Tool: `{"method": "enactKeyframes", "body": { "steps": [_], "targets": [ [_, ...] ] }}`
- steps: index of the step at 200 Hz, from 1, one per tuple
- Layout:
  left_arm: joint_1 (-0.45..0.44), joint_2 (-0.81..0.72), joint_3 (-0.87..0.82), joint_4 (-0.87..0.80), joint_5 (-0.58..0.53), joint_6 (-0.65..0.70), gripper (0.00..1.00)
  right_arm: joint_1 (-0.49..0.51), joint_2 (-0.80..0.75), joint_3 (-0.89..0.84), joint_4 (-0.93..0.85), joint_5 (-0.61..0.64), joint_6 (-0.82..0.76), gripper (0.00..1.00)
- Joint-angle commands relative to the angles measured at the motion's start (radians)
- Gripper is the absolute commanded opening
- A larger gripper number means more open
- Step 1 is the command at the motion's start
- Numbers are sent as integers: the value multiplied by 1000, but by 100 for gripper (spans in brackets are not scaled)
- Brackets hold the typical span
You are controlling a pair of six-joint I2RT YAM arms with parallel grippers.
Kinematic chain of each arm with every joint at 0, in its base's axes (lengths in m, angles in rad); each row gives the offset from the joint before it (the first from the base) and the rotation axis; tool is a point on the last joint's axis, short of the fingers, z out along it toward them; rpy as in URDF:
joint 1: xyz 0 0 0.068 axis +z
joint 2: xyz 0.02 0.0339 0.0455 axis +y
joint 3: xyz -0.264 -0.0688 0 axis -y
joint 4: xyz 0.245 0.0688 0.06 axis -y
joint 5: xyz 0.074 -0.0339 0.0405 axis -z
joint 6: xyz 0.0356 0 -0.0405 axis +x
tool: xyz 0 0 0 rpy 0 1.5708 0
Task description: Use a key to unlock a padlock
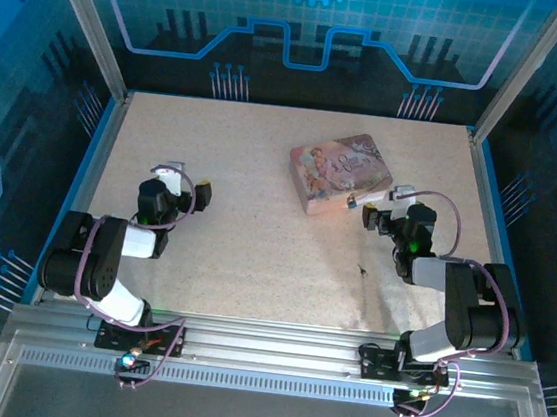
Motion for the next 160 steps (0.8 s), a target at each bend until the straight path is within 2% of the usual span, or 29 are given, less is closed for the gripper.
{"method": "enactKeyframes", "body": {
  "steps": [1, 81, 105, 126, 160],
  "targets": [
    [0, 10, 18, -2, 21, 21, 99, -6, 12, 20, 9, -14, -5, 100],
    [0, 10, 16, 2, 14, 18, 99, -12, 10, 17, 11, -27, -1, 100],
    [0, 3, -36, 99, 18, 17, 99, -11, -3, 9, 17, -62, -17, 100],
    [0, -55, -83, 137, 7, 17, 99, -9, -55, -5, -2, -48, -15, 100],
    [-10, -212, -77, -7, -19, 22, 99, -5, -186, 25, -162, -54, -11, 100]
  ]
}}
